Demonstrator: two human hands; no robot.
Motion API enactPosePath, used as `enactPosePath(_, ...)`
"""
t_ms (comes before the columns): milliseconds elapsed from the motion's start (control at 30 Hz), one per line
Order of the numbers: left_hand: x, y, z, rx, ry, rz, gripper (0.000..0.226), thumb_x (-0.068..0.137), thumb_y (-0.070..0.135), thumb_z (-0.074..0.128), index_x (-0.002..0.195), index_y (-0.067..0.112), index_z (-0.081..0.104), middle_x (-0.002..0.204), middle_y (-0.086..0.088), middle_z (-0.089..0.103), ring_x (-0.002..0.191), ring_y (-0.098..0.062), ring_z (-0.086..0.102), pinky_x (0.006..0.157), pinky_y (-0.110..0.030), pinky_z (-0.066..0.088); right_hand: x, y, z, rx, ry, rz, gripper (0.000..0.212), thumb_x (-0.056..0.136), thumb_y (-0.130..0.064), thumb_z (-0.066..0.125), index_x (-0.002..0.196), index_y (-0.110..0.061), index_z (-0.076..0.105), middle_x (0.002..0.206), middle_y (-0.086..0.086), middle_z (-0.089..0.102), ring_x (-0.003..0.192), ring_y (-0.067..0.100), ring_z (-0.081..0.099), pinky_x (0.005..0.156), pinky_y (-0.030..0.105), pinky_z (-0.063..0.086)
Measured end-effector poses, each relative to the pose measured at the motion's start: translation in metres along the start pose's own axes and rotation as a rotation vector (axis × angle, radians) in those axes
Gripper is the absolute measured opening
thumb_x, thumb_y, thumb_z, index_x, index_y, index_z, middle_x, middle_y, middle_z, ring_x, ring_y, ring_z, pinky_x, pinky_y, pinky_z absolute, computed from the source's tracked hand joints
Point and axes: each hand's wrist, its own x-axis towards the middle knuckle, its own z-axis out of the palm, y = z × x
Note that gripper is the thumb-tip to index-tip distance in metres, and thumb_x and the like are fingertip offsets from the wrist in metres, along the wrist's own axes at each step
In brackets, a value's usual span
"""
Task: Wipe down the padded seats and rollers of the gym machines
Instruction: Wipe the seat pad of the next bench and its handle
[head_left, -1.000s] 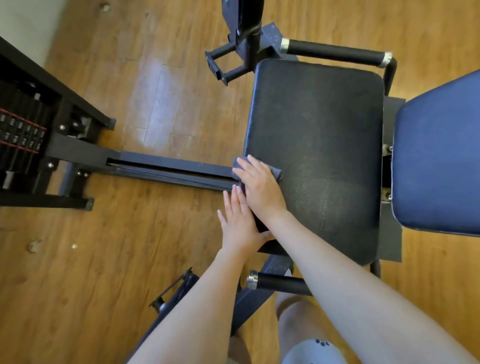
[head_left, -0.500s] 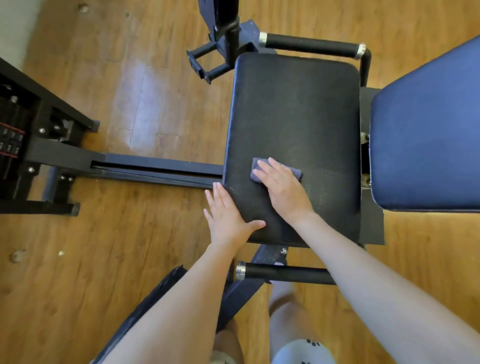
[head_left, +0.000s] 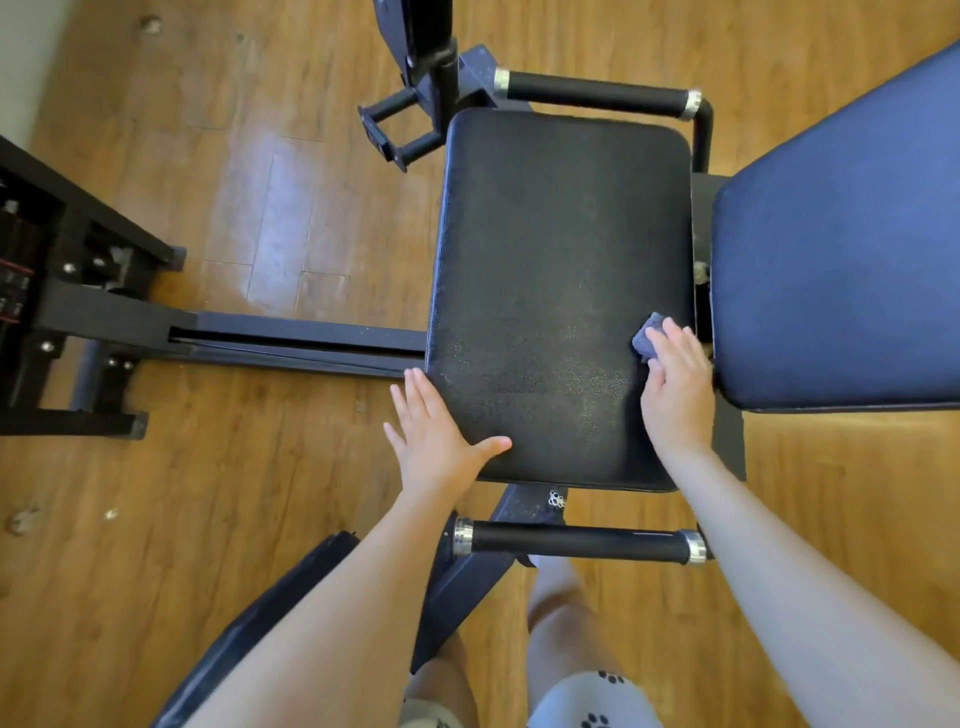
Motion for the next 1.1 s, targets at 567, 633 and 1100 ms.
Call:
enactPosePath(567, -0.043, -0.019, 0.03, -0.157, 0.14, -0.003, 0.119, 0.075, 0.051, 0.072, 0.149, 0.012, -0.013, 0.159, 0.0, -0.009, 0.145, -0.015, -0.012, 0.114, -0.039, -0.008, -0.012, -0.126, 0.039, 0.112, -0.245, -0.291, 0.043, 0.089, 0.012, 0.038, 0.127, -0.001, 0.053, 0.14, 0.013, 0.045, 0.135, 0.031, 0.033, 0.109, 0.03, 0.02)
enactPosePath(633, -0.043, -0.017, 0.03, -0.16, 0.145, -0.01, 0.119, 0.074, 0.05, 0.073, 0.149, 0.011, -0.011, 0.159, -0.001, -0.007, 0.145, -0.015, -0.012, 0.114, -0.039, -0.007, -0.006, -0.152, 0.061, 0.118, -0.315, -0.341, 0.043, 0.088, 0.013, 0.038, 0.124, 0.0, 0.055, 0.139, 0.014, 0.046, 0.134, 0.032, 0.033, 0.107, 0.039, 0.025)
enactPosePath(1100, -0.041, -0.021, 0.031, -0.192, 0.149, -0.003, 0.115, 0.074, 0.046, 0.074, 0.15, 0.01, -0.004, 0.159, -0.001, -0.001, 0.145, -0.013, -0.01, 0.116, -0.037, -0.004, -0.064, -0.104, 0.049, -0.015, -0.288, -0.629, 0.038, 0.085, -0.005, 0.038, 0.113, -0.006, 0.064, 0.124, 0.011, 0.061, 0.118, 0.031, 0.053, 0.094, 0.041, 0.046)
